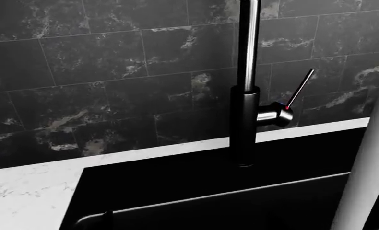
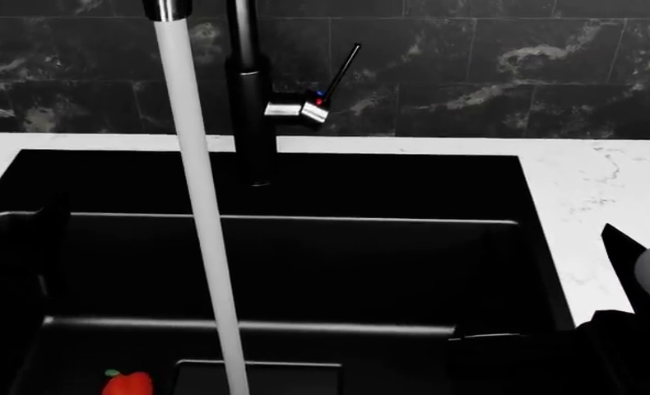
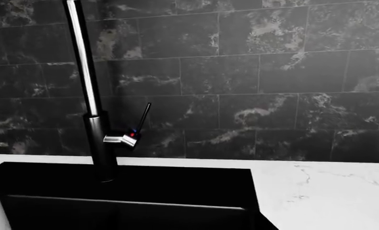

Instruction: Pick the eggplants and mangos from the sink and place them in one bowl. Place the bell pepper in the other bowl. Then turn off the sink faucet.

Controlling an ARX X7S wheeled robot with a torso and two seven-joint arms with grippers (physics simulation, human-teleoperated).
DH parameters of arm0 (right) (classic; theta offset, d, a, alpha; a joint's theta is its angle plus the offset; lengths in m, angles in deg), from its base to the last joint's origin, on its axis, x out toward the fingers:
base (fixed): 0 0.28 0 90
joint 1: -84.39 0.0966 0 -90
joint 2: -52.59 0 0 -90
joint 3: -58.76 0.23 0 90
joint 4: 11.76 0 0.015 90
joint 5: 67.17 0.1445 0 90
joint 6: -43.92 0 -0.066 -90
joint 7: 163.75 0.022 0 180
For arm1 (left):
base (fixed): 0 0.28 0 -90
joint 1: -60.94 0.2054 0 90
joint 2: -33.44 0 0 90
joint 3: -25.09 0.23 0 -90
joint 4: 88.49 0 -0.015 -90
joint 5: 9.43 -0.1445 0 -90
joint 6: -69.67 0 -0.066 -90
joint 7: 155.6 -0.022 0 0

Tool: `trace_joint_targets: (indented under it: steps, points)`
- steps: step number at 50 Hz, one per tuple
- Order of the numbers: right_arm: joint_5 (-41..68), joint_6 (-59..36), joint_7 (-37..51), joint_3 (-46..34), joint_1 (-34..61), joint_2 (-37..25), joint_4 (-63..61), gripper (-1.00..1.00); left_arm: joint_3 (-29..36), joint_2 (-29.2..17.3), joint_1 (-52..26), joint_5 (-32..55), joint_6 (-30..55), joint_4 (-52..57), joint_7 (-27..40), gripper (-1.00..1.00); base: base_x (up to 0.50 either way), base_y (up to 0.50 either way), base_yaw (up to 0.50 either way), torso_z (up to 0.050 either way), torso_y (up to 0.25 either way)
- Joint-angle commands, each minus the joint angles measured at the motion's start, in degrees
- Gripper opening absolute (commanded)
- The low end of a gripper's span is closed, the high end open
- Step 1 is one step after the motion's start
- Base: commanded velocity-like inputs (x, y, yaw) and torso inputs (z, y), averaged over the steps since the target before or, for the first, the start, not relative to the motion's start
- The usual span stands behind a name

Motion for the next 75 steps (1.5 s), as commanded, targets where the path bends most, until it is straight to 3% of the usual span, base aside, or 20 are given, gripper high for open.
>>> trace_joint_targets:
  steps: [1,8,10,12,14,22,26,28,29,32,33,38,43,53,60,75]
  points:
    - [-0.34,0.55,-0.22,0.37,-0.84,-0.02,-0.19,1.00,0.28,0.28,-0.19,-0.30,0.20,-0.15,-0.20,1.00,0.21,0.00,0.00,0.000,0.000]
    - [2.60,0.71,2.05,1.60,-1.55,0.73,1.04,1.00,2.45,2.79,-3.76,1.19,4.01,-0.92,1.35,1.00,0.05,0.00,0.00,0.000,0.001]
    - [3.14,0.67,2.49,1.69,-1.71,0.84,1.10,1.00,3.02,4.59,-5.58,5.25,6.10,-3.16,3.93,1.00,0.00,0.00,0.00,0.000,0.000]
    - [3.35,0.74,2.68,1.88,-1.96,0.86,1.02,1.00,5.99,5.32,-8.50,3.53,10.03,-2.54,1.44,1.00,0.00,0.00,0.00,0.000,0.000]
    - [4.04,0.98,3.19,2.62,-2.63,0.86,0.75,1.00,6.42,8.33,-9.69,11.44,11.95,-7.74,6.20,1.00,0.00,0.00,0.00,0.000,0.000]
    - [4.80,1.62,3.32,4.07,-4.99,0.82,-0.18,1.00,11.35,13.22,-13.27,5.64,14.86,-19.48,1.44,1.00,0.00,0.00,0.00,0.000,0.000]
    - [4.83,1.92,3.22,4.76,-6.34,0.82,-0.51,1.00,10.89,15.63,-13.29,14.19,17.23,-25.55,3.85,1.00,0.00,0.00,0.00,0.000,0.000]
    - [4.87,1.89,3.32,4.62,-6.22,0.83,-0.42,1.00,13.57,16.41,-13.28,7.54,16.35,-25.13,-0.51,1.00,0.00,0.00,0.00,0.000,0.000]
    - [4.45,1.97,2.98,4.26,-6.20,1.13,-0.16,1.00,13.18,17.77,-13.23,11.34,17.43,-29.30,0.79,1.00,0.00,0.00,0.00,0.000,0.000]
    - [4.21,1.77,2.77,3.29,-5.52,1.42,0.42,1.00,15.15,18.70,-13.31,6.58,16.39,-29.72,-2.57,1.00,0.00,0.00,0.00,0.000,0.000]
    - [4.20,1.77,2.74,3.13,-5.32,1.48,0.44,1.00,17.01,19.25,-13.34,0.99,14.43,-29.73,-1.81,1.00,0.00,0.00,0.00,0.000,0.000]
    - [3.72,2.33,2.46,3.79,-7.30,1.85,0.06,1.00,18.03,22.16,-12.54,5.23,18.56,-38.99,1.81,1.00,0.00,0.00,0.00,0.000,0.000]
    - [4.94,2.03,3.38,4.16,-7.08,1.20,-0.02,1.00,20.40,22.60,-12.41,-0.56,15.60,-40.45,-1.43,1.00,0.00,0.00,0.00,0.000,0.000]
    - [5.04,1.96,3.45,3.53,-6.62,1.17,0.00,1.00,18.89,24.93,-10.77,3.40,16.21,-46.00,0.24,1.00,0.00,0.00,0.00,0.000,0.000]
    - [5.56,1.90,3.57,3.50,-6.49,0.90,0.04,1.00,19.37,26.61,-9.81,2.20,14.56,-51.27,-1.52,1.00,0.00,0.00,0.00,0.000,0.000]
    - [3.07,3.21,1.34,3.59,-8.80,1.86,0.34,1.00,20.62,25.56,-8.82,-2.63,10.12,-53.23,-4.18,1.00,0.00,0.00,0.00,0.000,0.000]
